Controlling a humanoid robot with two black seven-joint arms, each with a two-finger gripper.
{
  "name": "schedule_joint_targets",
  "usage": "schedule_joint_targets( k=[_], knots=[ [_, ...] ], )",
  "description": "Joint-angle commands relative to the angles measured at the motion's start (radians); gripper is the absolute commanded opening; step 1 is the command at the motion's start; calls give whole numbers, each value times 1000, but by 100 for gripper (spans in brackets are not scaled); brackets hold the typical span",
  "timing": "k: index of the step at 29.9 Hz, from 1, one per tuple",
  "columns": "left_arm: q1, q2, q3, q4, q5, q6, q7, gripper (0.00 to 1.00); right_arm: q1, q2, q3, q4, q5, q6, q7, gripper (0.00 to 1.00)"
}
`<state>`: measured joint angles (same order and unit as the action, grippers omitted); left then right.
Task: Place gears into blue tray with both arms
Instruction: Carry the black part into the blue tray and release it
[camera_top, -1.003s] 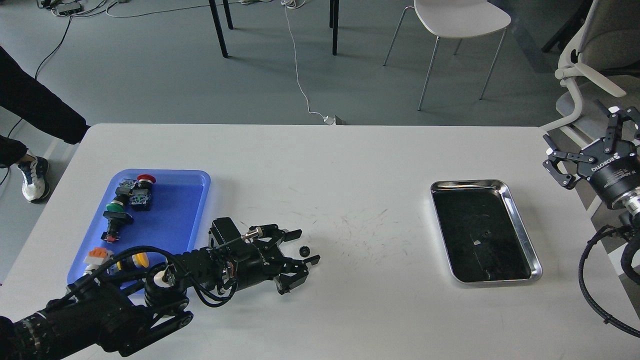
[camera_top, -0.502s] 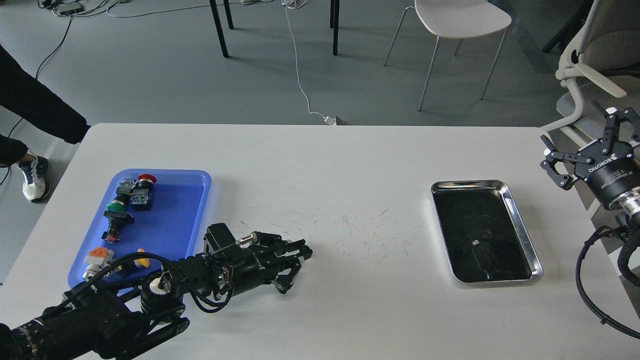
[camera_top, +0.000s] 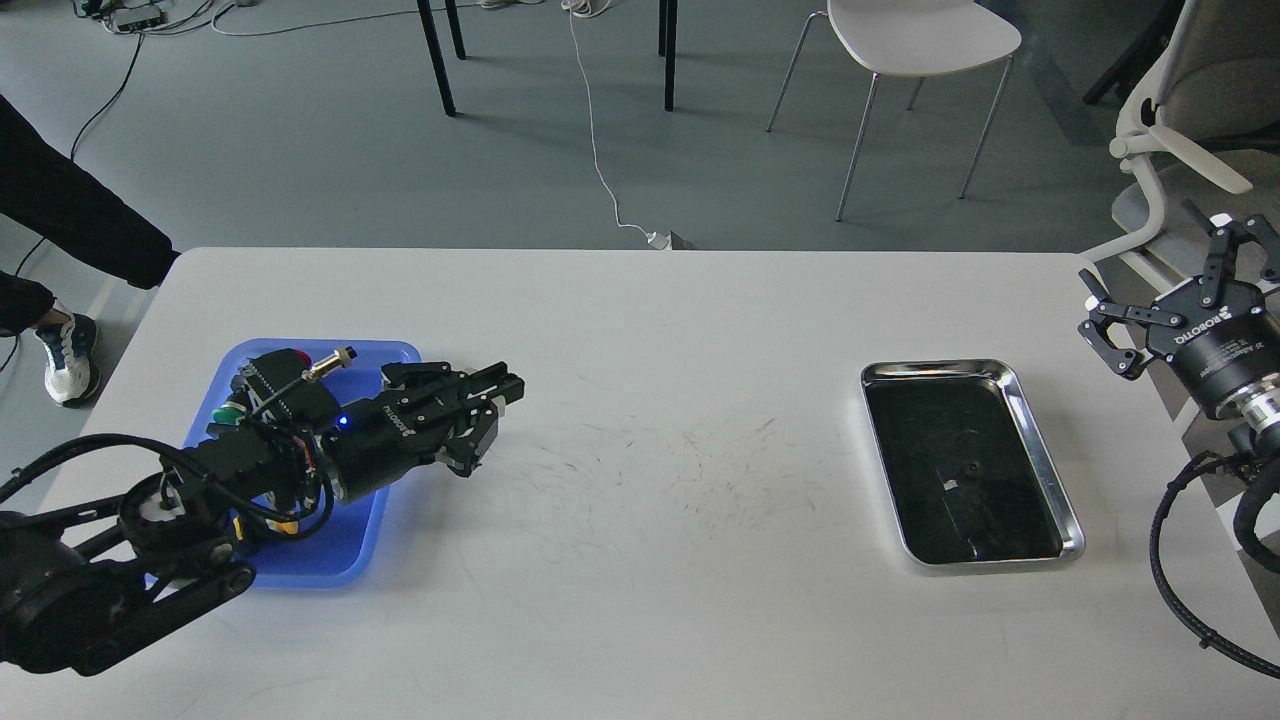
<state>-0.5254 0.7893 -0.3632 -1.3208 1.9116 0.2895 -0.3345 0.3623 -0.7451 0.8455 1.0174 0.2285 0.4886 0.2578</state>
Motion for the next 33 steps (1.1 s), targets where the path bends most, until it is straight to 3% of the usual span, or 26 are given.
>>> schedule_joint_targets(
  k=[1, 9, 23, 26, 33],
  knots=[
    [45, 45, 4, 9, -39, 54, -46, 10, 0, 6, 0, 0, -1, 0, 0, 96],
    [153, 36, 7, 113, -42, 92, -63, 10, 0, 32, 0, 0, -9, 0, 0, 96],
    [169, 13, 13, 265, -57, 85, -67, 12, -5, 32, -3, 0, -12, 0, 0, 96],
    [169, -4, 13, 307, -57, 83, -67, 17, -5, 32, -3, 0, -12, 0, 0, 96],
    [166, -13, 12, 327, -62, 82, -67, 41, -3, 44, -2, -2, -14, 0, 0, 97]
  ],
)
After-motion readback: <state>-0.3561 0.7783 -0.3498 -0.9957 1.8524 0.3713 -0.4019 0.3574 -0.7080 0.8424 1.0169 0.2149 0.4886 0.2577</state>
